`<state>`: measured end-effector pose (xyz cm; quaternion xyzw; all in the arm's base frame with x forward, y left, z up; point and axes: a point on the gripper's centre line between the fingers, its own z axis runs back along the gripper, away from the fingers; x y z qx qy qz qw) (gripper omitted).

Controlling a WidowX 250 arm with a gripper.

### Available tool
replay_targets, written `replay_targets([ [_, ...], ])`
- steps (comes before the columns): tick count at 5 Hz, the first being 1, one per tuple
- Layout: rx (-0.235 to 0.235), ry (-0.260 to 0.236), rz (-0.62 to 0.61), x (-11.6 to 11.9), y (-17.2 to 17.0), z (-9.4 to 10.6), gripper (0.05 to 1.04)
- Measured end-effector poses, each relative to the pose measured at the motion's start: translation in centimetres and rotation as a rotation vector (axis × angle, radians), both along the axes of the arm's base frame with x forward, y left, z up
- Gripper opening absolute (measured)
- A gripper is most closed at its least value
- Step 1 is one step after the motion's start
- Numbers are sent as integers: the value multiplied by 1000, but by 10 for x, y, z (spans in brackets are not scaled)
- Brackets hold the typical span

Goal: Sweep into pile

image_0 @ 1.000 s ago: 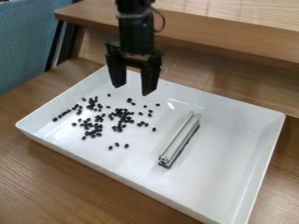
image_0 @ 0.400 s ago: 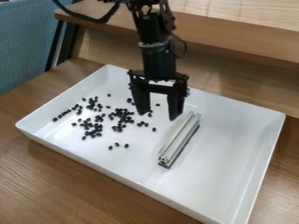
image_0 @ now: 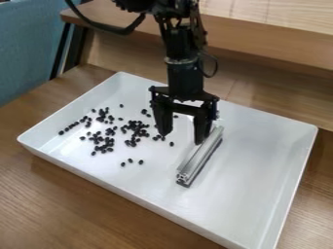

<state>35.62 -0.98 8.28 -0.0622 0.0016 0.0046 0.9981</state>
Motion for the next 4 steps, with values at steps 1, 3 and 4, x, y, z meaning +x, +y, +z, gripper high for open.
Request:
replay_targets([
  [1,34,21,2,1,-2,-13,999],
  [3,40,28,3,7,-15,-29,999],
  [4,39,34,-7,14,-25,-34,999],
])
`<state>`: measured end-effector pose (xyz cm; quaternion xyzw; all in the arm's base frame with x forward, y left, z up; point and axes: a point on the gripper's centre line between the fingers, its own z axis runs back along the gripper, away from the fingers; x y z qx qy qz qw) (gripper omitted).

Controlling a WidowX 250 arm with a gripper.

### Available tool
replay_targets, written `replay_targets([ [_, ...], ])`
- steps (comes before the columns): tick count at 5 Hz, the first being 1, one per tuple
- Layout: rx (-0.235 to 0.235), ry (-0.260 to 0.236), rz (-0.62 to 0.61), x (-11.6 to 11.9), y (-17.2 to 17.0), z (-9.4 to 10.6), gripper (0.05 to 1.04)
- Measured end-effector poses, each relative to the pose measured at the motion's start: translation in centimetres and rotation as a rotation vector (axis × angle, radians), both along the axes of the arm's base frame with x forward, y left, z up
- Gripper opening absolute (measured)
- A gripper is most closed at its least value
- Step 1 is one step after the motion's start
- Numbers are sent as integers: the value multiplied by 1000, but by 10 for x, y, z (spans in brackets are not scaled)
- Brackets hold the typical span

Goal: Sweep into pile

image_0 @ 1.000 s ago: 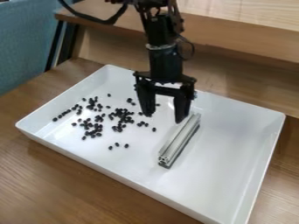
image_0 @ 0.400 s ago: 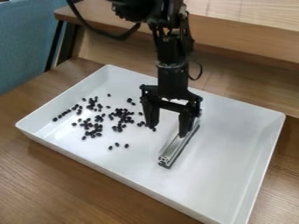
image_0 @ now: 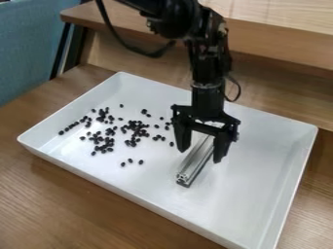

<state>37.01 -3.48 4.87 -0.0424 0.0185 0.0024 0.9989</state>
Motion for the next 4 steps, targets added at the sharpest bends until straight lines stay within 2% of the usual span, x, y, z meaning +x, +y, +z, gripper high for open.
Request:
replay_targets([
  [1,15,6,3,6,-3,-8,974],
  [2,34,6,17,9,-2,-14,703],
  [3,29,-9,2,10,-3,-16,419],
  [4,25,-2,-2,3,4,-18,394],
])
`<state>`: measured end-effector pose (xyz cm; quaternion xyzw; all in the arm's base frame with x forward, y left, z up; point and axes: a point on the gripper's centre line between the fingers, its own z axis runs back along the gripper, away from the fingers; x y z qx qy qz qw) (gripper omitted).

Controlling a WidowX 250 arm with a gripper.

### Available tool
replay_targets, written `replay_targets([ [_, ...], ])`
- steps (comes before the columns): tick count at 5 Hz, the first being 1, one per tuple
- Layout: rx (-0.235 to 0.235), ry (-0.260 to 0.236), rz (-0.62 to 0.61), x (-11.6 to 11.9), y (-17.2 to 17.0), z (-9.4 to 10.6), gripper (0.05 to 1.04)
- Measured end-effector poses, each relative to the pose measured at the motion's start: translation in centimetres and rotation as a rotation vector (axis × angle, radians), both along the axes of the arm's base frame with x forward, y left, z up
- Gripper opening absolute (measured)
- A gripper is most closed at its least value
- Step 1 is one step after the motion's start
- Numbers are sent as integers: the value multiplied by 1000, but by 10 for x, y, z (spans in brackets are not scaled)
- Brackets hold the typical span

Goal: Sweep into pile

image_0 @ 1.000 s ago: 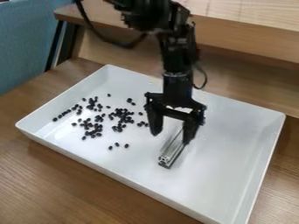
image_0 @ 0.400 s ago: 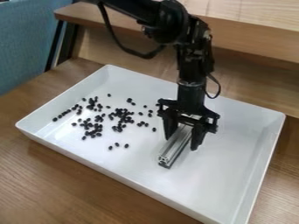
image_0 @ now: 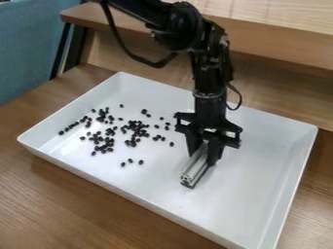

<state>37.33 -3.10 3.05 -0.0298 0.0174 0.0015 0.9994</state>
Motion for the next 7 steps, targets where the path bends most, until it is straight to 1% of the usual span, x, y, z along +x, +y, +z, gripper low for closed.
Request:
replay_targets([
  [1,20,21,-50,-18,9,1,394],
  [2,62,50,-94,-39,26,0,394],
  [3,104,57,-140,-52,39,-1,394],
  [4,96,23,-209,-55,51,-3,394],
  [5,45,-53,-318,-49,67,-4,394],
  [6,15,-92,-370,-40,82,-5,394],
  [7,42,-102,-409,-31,87,-5,394],
])
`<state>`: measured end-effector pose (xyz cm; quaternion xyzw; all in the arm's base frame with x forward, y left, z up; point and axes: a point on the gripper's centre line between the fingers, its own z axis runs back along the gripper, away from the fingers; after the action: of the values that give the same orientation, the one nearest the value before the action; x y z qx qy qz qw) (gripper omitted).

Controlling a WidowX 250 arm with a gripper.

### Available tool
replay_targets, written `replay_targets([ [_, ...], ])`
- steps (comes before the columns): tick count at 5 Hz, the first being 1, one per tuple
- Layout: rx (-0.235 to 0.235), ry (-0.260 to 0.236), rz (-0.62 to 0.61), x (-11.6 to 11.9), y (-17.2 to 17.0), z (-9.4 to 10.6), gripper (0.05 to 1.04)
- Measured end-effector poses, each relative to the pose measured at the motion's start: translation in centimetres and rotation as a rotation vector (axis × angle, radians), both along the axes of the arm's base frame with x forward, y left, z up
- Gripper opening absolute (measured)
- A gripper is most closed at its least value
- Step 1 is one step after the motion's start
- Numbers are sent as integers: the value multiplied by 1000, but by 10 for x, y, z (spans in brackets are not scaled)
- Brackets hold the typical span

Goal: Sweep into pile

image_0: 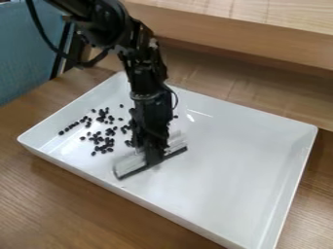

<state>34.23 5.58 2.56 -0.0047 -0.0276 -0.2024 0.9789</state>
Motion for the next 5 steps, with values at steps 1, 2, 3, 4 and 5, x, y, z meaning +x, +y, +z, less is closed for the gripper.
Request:
replay_targets([
  [1,39,-15,-26,10,7,0,394],
  [2,85,-23,-42,17,19,1,393],
  [3,115,-40,-28,20,33,1,394],
  [4,120,-52,44,17,56,0,393],
  [5,122,-51,87,13,72,0,393],
])
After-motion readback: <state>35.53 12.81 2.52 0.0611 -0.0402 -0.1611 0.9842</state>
